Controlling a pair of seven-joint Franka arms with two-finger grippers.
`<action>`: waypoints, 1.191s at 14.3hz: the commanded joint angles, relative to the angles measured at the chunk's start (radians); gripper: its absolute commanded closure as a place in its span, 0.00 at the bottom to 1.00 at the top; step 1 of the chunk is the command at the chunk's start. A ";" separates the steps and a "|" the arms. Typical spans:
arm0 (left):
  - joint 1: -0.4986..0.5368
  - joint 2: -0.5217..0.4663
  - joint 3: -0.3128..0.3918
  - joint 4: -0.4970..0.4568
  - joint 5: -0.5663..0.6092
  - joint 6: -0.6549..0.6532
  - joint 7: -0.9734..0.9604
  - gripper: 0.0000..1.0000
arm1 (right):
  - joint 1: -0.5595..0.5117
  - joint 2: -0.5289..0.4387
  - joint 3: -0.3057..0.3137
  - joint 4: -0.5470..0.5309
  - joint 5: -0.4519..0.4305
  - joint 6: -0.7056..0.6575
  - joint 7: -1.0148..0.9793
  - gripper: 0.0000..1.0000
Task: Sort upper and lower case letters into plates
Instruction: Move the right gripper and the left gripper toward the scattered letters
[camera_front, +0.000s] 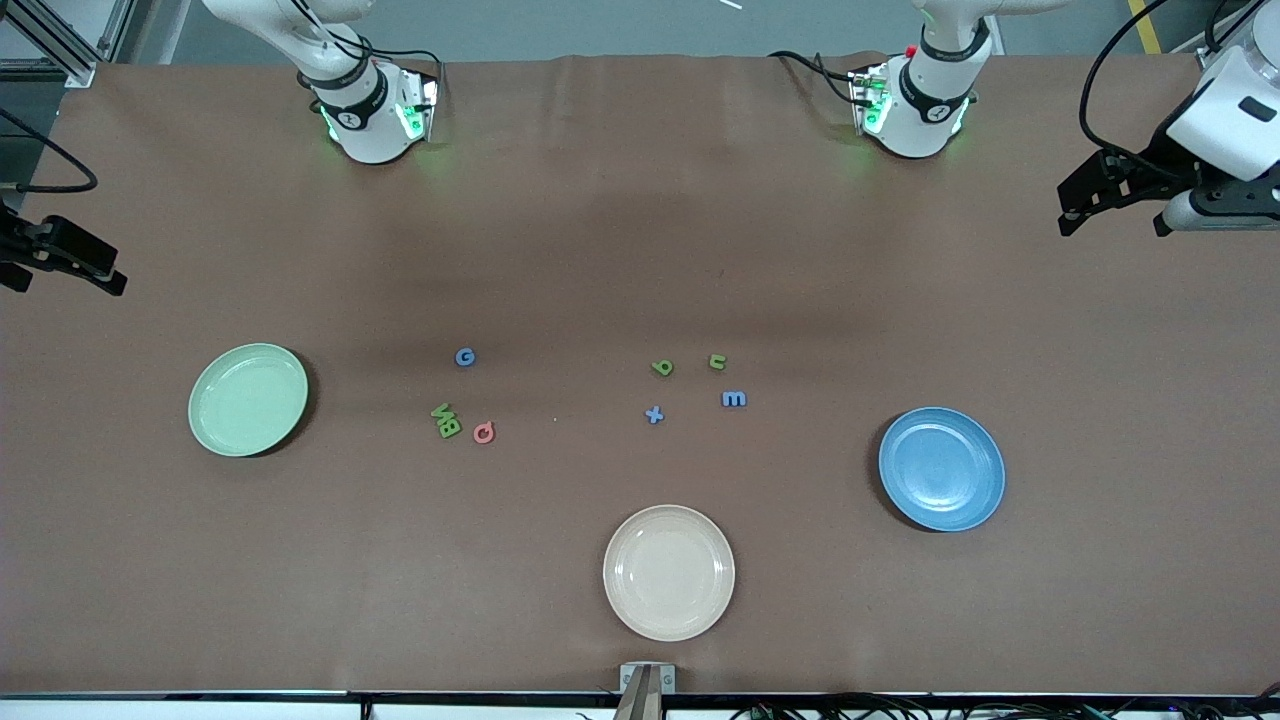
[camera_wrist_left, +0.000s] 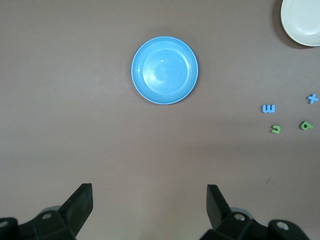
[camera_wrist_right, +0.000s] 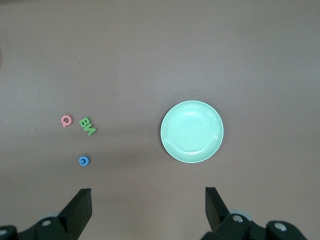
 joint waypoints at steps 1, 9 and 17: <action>0.002 0.013 0.004 0.020 -0.026 -0.011 0.017 0.00 | 0.012 -0.009 -0.014 -0.010 0.011 0.003 -0.004 0.00; -0.004 0.086 -0.002 0.014 -0.028 0.016 0.000 0.00 | 0.125 0.003 -0.012 -0.238 0.053 0.204 0.089 0.00; -0.014 0.228 -0.096 -0.228 -0.028 0.458 -0.035 0.00 | 0.408 0.256 -0.012 -0.392 0.053 0.577 0.213 0.00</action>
